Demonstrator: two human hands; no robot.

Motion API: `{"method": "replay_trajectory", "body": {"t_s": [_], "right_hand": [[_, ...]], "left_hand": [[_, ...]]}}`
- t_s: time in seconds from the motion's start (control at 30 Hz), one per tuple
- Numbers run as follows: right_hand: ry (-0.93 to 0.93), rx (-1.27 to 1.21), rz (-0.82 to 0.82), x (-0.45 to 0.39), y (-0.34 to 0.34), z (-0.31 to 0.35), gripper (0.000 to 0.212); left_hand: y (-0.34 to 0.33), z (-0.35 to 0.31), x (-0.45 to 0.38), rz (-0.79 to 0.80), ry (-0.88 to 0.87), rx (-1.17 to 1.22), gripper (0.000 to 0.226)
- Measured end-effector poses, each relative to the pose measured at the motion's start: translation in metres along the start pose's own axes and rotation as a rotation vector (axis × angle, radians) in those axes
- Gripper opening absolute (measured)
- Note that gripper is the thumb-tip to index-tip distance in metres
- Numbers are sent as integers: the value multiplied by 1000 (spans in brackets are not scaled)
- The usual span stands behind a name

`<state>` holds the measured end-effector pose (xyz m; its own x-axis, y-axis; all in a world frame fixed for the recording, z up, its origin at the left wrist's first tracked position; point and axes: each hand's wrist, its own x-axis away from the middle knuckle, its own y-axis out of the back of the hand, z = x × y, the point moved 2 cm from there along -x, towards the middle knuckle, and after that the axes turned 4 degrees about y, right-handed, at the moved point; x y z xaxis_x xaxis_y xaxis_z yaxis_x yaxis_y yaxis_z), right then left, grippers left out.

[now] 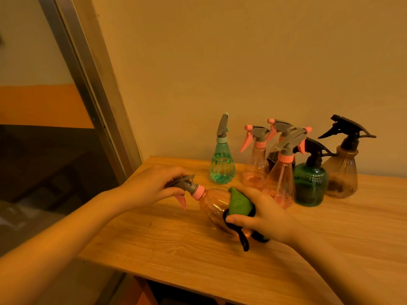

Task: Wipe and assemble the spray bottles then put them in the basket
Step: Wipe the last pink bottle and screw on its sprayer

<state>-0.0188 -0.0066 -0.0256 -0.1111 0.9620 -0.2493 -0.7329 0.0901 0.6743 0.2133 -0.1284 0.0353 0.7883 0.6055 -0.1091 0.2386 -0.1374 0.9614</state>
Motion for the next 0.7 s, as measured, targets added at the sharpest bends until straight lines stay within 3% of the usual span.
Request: {"method": "replay_trajectory", "body": {"t_s": [0.1, 0.33, 0.5, 0.7], "right_hand": [[-39, -85, -13, 11, 1, -9, 67], [-33, -28, -45, 8, -2, -2, 52], [40, 83, -35, -12, -4, 11, 76], [149, 187, -13, -28, -13, 20, 76]], "left_hand": [[-1, 0, -1, -31, -23, -7, 31], [6, -11, -2, -140, -153, -164, 18], [10, -15, -4, -186, -239, -191, 13], [7, -9, -4, -261, -334, -305, 22]]}}
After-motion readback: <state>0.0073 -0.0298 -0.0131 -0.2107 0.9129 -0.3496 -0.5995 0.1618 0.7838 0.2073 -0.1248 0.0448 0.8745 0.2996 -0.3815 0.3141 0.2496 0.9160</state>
